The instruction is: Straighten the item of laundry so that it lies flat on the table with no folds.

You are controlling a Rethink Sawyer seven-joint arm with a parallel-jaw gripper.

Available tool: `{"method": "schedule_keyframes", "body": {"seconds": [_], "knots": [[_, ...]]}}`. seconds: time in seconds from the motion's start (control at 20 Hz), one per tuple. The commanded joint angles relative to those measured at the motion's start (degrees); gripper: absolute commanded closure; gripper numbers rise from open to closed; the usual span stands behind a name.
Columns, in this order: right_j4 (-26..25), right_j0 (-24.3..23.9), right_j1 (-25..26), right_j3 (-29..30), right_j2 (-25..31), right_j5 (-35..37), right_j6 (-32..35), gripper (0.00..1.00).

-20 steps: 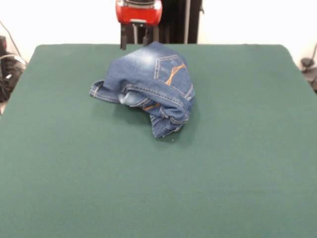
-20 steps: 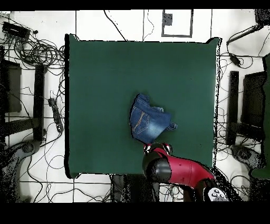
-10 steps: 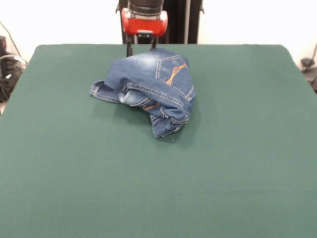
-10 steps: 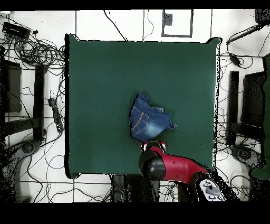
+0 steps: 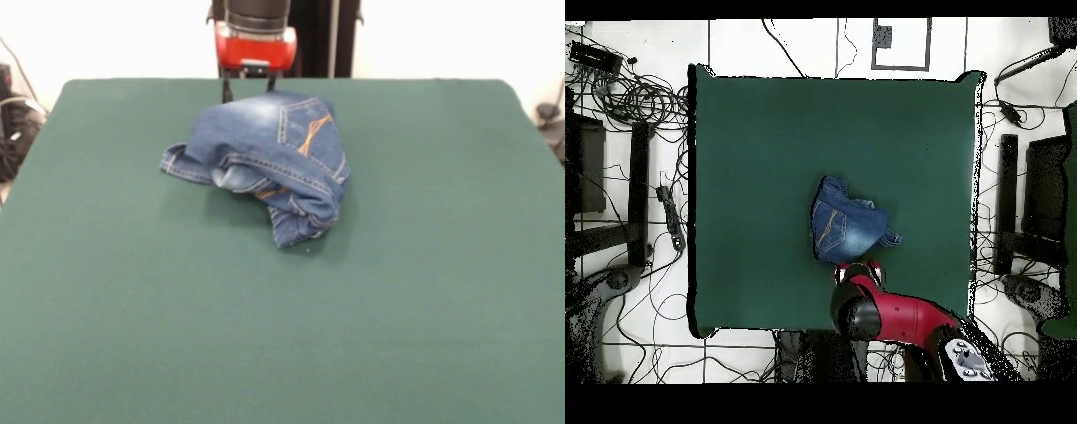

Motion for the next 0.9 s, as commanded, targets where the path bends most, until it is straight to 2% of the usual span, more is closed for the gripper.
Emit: {"method": "schedule_keyframes", "body": {"seconds": [0.05,0.3,0.45,0.6,0.65,0.8,0.9], "knots": [[2.79,-2.96,-8.36,-0.53,8.83,1.88,10.59,0.0],[4.12,-2.5,-10.83,0.65,11.25,-1.62,13.43,0.0],[4.79,-3.63,-10.84,0.88,15.06,-3.12,14.76,0.0],[4.92,-4.44,-6.55,-0.3,17.92,-5.28,15.14,0.0],[4.45,-4.62,-3.58,-1.17,18.69,-6.91,15.02,0.0],[3.97,-3.89,3.71,-3.16,18.77,-12.7,15.86,0.0],[4.21,-3.51,5.68,-3.54,18.6,-14.53,16.32,0.0]]}}
